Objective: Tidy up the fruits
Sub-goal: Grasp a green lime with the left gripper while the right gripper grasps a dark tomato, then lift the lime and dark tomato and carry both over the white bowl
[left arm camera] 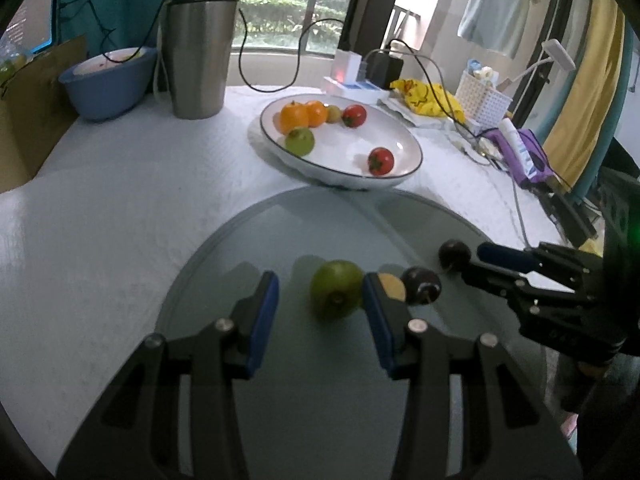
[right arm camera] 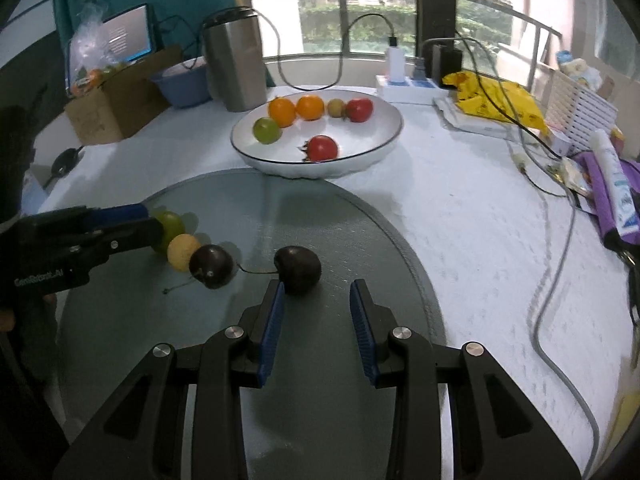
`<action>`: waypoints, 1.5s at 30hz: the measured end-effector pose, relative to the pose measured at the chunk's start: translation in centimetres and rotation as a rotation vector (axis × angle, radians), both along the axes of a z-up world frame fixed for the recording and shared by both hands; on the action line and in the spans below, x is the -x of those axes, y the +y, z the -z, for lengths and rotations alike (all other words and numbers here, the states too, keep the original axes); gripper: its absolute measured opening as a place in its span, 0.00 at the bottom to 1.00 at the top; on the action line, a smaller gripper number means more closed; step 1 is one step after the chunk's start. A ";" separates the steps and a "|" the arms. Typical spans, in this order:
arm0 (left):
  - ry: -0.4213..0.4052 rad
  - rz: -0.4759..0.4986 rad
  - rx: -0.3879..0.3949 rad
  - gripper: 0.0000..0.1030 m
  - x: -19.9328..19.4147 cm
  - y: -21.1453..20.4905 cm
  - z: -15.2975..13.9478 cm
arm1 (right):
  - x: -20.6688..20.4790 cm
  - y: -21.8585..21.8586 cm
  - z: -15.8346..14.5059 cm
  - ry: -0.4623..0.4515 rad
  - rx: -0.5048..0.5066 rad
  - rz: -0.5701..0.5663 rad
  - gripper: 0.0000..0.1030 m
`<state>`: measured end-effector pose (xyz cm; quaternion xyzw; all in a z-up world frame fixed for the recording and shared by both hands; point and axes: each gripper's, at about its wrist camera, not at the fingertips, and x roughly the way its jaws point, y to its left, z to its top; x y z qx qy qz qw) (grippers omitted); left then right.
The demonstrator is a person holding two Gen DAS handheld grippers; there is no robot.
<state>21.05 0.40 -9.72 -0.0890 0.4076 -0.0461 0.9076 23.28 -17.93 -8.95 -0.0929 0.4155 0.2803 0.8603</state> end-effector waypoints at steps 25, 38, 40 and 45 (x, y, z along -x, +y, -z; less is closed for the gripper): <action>0.032 0.060 0.078 0.35 -1.2 0.2 0.9 | -0.9 1.3 0.5 -0.006 0.026 -0.090 0.35; 0.012 0.058 0.075 0.29 -1.3 0.2 0.1 | -0.8 0.9 -0.1 -0.017 0.004 -0.094 0.27; 0.002 0.058 0.075 0.29 -1.4 0.3 -0.5 | -0.9 0.7 -0.5 -0.022 -0.002 -0.090 0.27; -0.025 0.064 0.069 0.29 -1.7 0.3 -1.6 | -1.5 0.4 -1.5 -0.043 -0.008 -0.078 0.27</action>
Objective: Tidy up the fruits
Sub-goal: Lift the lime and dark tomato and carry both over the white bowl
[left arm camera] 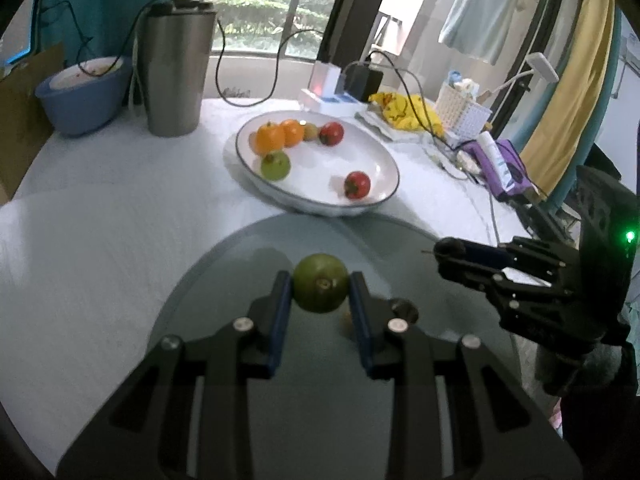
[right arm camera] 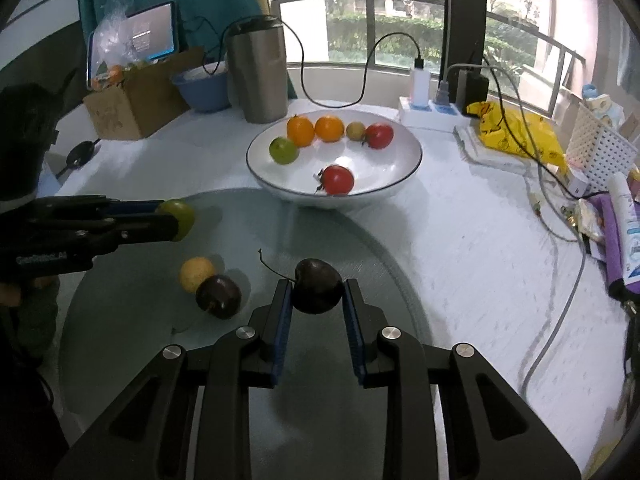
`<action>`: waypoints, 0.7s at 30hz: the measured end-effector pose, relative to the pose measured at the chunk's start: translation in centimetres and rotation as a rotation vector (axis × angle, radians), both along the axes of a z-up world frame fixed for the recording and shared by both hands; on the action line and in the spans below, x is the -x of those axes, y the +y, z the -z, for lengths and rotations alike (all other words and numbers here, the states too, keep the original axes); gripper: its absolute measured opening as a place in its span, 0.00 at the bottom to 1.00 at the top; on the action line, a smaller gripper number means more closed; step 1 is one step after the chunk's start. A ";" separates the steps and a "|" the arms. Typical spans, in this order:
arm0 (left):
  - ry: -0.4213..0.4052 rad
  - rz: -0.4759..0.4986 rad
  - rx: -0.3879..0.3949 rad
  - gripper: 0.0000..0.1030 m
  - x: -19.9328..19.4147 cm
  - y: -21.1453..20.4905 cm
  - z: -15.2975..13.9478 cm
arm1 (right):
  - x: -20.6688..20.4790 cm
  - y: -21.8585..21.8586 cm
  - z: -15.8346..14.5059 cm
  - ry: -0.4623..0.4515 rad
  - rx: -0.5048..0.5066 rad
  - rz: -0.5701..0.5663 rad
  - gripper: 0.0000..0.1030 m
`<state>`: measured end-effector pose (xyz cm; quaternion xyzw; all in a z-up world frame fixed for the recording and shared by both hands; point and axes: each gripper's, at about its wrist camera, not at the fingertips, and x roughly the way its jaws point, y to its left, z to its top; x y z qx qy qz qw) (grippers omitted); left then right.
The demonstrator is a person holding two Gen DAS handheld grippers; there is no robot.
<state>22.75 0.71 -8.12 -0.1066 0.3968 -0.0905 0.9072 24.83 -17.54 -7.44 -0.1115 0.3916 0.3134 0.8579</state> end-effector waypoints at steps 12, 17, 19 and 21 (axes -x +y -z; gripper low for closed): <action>-0.034 0.012 -0.016 0.29 -2.4 -0.3 -1.4 | -2.5 -0.1 -1.7 -0.034 -0.012 0.007 0.27; -0.039 0.024 -0.022 0.29 -3.8 -0.6 -1.5 | -3.9 -0.1 -2.1 -0.046 -0.021 0.015 0.27; -0.039 0.029 -0.023 0.29 -4.5 -0.7 -1.4 | -4.7 -0.1 -2.0 -0.047 -0.023 0.021 0.27; -0.041 0.032 -0.027 0.29 -5.0 -0.7 -1.3 | -5.4 -0.1 -2.0 -0.047 -0.026 0.022 0.27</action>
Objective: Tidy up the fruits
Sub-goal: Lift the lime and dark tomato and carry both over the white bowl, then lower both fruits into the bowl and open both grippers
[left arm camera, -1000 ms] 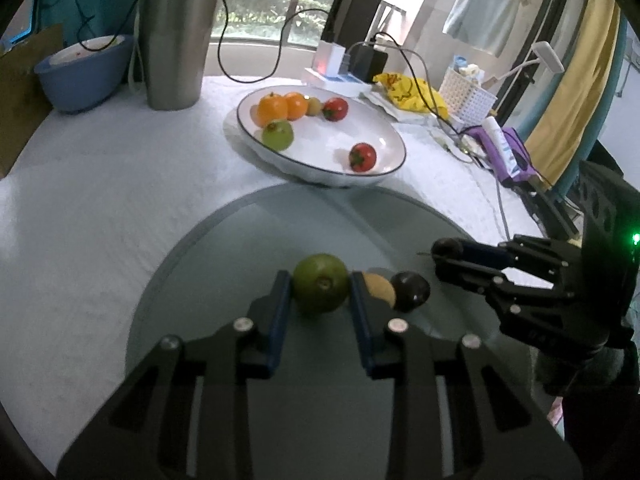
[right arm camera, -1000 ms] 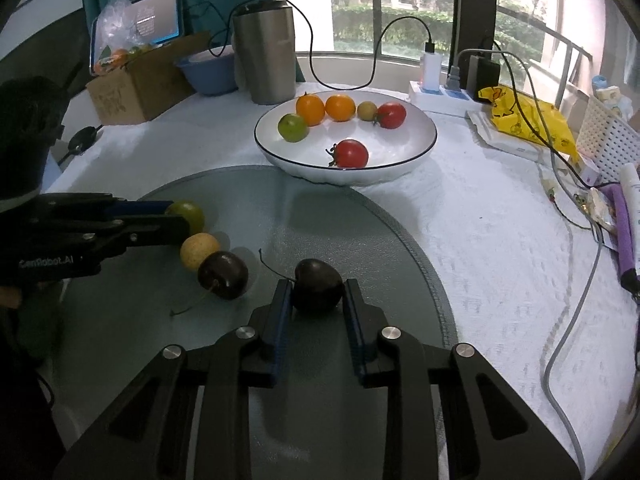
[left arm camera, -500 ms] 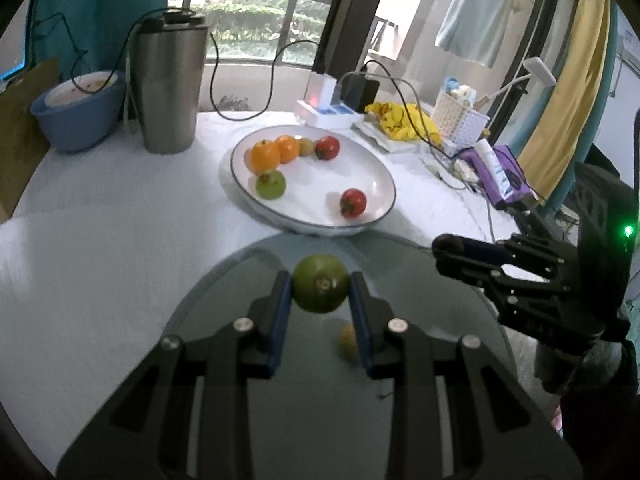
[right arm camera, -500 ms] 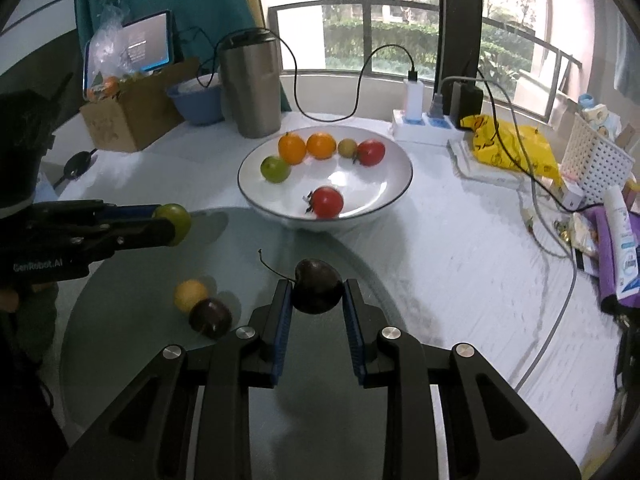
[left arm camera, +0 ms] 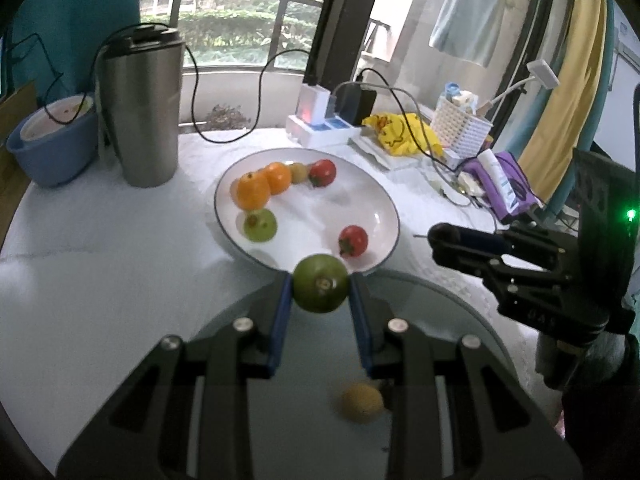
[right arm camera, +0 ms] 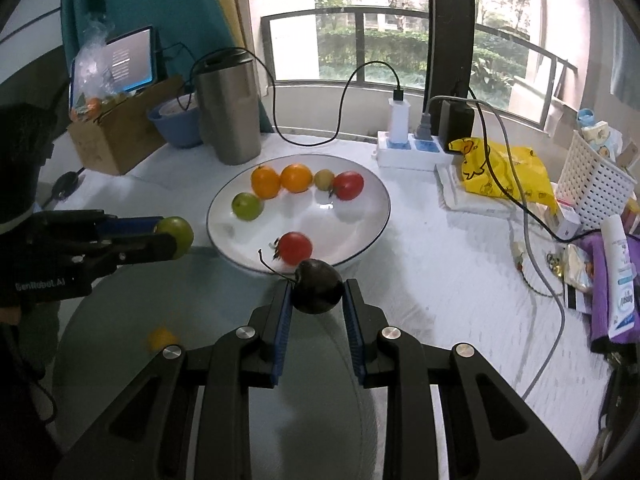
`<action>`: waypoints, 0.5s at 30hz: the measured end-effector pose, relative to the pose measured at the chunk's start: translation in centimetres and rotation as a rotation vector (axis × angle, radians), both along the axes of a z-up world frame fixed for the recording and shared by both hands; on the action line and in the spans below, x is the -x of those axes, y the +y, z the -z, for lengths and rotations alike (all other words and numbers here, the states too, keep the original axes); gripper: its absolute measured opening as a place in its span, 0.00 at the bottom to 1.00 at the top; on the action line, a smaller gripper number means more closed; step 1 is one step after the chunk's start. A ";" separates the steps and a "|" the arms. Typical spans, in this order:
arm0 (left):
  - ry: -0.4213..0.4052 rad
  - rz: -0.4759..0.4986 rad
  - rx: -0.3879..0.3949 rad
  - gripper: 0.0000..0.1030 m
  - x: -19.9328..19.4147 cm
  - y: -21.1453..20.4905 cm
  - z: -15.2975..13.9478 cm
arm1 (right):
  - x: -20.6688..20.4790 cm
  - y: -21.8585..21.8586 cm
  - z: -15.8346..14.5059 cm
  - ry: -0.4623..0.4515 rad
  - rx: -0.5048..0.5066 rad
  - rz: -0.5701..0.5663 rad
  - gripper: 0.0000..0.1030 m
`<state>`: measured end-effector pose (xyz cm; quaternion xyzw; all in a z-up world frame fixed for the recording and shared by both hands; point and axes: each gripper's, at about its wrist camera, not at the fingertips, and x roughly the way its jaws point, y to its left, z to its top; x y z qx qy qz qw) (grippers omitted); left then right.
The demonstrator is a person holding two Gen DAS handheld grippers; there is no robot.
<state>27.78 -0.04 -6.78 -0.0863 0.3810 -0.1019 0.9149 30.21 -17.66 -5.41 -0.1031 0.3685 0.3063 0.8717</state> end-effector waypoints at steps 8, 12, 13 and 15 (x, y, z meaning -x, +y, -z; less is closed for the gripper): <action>0.007 0.015 -0.003 0.29 -2.6 -0.2 0.7 | -2.7 0.2 0.4 0.006 0.001 0.002 0.27; 0.012 0.015 0.001 0.29 -3.8 0.1 1.1 | -3.9 0.4 0.4 0.010 -0.002 0.003 0.27; 0.016 0.014 0.005 0.29 -4.1 0.2 1.3 | -4.2 0.5 0.5 0.011 0.000 0.002 0.27; 0.024 0.016 0.005 0.29 -4.6 0.4 1.5 | -5.0 0.8 0.7 0.013 0.006 0.000 0.27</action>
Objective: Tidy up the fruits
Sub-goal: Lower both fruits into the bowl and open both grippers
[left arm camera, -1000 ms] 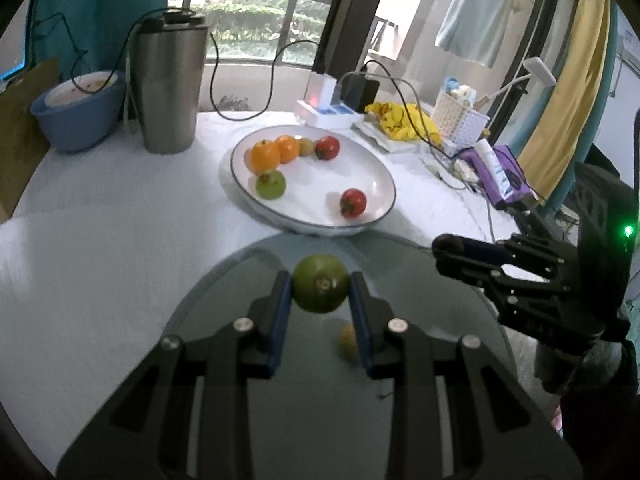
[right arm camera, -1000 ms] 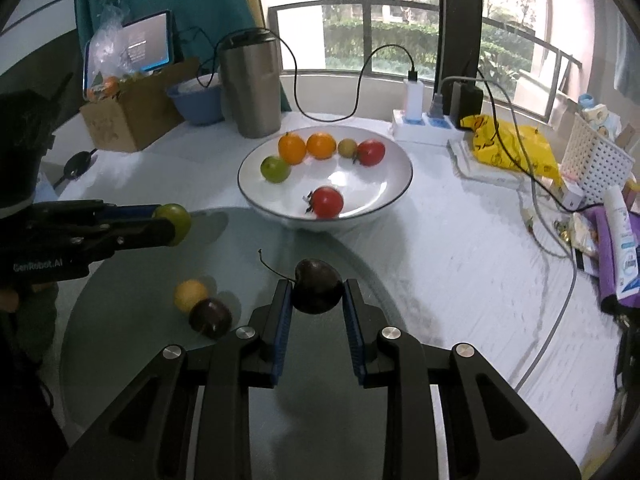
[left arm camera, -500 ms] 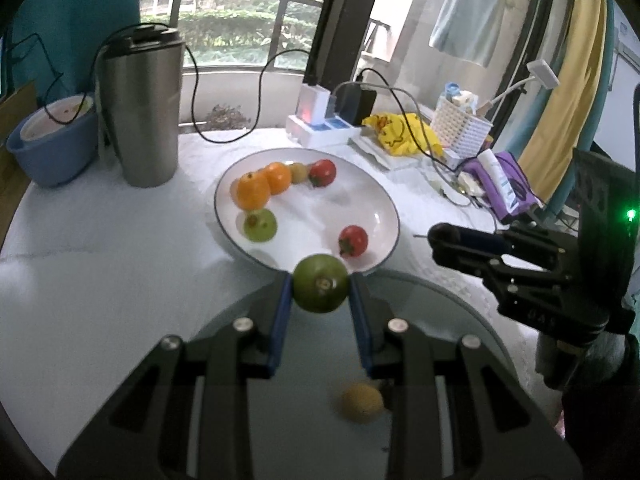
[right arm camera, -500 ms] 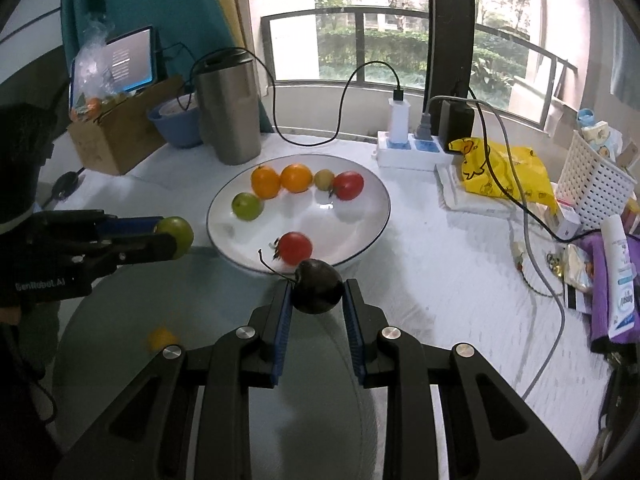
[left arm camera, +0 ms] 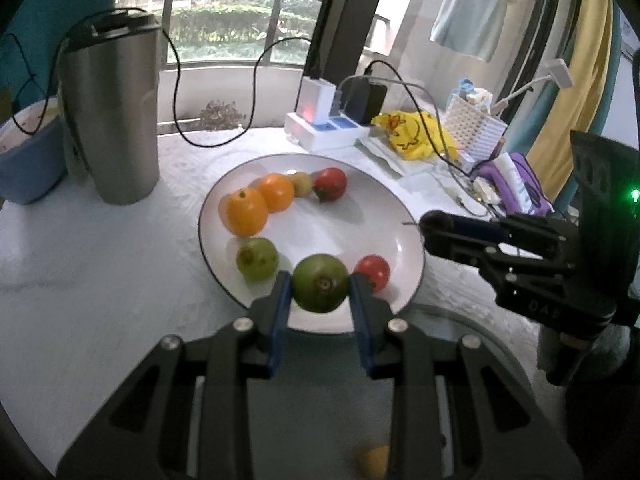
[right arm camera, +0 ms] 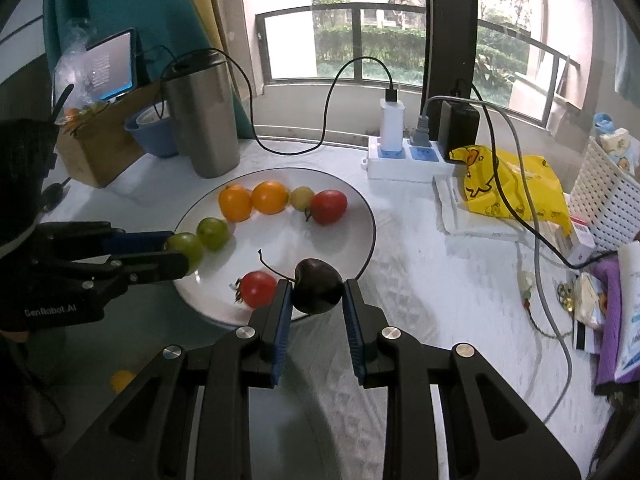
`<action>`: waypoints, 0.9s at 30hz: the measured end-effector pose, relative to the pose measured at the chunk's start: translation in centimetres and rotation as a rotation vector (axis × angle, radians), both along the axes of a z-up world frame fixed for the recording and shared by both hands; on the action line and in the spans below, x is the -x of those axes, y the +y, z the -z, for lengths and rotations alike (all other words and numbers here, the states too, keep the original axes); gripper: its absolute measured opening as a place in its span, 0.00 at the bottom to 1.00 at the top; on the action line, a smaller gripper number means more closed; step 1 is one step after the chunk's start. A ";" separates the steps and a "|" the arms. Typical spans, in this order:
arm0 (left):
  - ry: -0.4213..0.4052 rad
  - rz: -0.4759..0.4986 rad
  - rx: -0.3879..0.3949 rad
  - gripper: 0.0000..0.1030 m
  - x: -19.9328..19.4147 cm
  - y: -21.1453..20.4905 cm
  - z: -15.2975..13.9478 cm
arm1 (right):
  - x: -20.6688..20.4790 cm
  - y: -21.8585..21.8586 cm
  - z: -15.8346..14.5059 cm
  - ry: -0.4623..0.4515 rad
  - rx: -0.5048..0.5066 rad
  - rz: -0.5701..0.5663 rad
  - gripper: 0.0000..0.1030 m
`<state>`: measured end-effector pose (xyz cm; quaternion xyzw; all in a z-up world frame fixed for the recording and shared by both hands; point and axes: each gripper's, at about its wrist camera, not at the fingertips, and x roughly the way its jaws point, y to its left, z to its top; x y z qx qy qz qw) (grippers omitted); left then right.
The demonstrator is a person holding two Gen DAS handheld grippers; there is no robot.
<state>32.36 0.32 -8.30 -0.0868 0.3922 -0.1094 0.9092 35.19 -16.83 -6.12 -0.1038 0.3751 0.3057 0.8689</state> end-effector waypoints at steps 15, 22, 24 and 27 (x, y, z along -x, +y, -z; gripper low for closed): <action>0.048 -0.005 0.019 0.31 -1.4 0.8 1.2 | -2.5 1.8 1.2 0.024 0.012 0.004 0.27; 0.031 -0.014 0.038 0.44 -0.4 2.1 -0.4 | -3.4 2.9 1.5 0.047 0.000 0.019 0.27; 0.012 -0.014 0.012 0.45 0.1 2.6 -1.1 | -3.9 3.1 1.6 0.062 -0.017 0.029 0.27; -0.002 -0.032 -0.017 0.45 0.8 3.5 -1.5 | -4.5 3.4 2.0 0.069 -0.018 0.049 0.27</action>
